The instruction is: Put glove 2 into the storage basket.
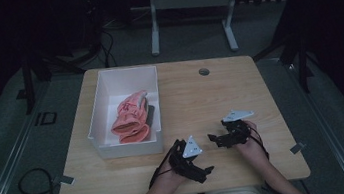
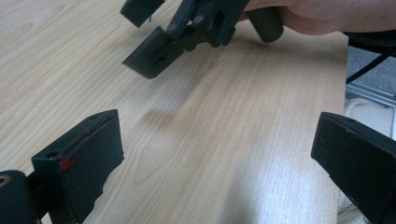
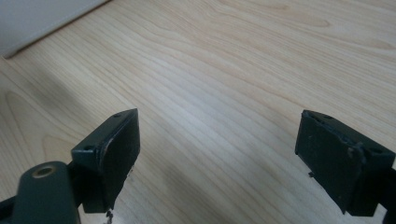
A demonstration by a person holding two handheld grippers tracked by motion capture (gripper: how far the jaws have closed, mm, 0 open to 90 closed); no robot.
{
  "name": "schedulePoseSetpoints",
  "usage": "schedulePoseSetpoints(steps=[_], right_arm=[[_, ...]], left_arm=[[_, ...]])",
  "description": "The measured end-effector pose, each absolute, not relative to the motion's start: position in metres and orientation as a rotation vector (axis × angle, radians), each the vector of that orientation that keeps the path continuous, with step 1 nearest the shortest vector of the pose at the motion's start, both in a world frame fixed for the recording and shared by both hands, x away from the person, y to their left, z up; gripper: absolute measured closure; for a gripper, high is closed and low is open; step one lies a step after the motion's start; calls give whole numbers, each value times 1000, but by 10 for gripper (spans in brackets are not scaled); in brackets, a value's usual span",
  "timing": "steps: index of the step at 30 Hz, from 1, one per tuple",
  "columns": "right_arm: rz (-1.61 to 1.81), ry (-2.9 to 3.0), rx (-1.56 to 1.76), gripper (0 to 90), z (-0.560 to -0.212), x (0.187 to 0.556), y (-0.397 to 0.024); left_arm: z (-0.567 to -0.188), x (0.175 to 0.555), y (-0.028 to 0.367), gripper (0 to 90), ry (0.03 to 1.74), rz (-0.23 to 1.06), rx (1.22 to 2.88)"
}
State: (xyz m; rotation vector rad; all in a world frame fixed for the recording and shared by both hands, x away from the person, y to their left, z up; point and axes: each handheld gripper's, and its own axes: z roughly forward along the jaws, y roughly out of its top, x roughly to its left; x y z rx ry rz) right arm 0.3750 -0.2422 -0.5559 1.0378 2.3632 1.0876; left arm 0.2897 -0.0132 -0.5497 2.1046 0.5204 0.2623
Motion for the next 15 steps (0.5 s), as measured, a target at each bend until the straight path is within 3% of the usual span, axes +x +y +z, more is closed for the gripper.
schedulePoseSetpoints(steps=[15], right_arm=[[1044,2341,1048,136,-568,375,-251]], left_arm=[[-568,290,-7,19,548,297,2120]])
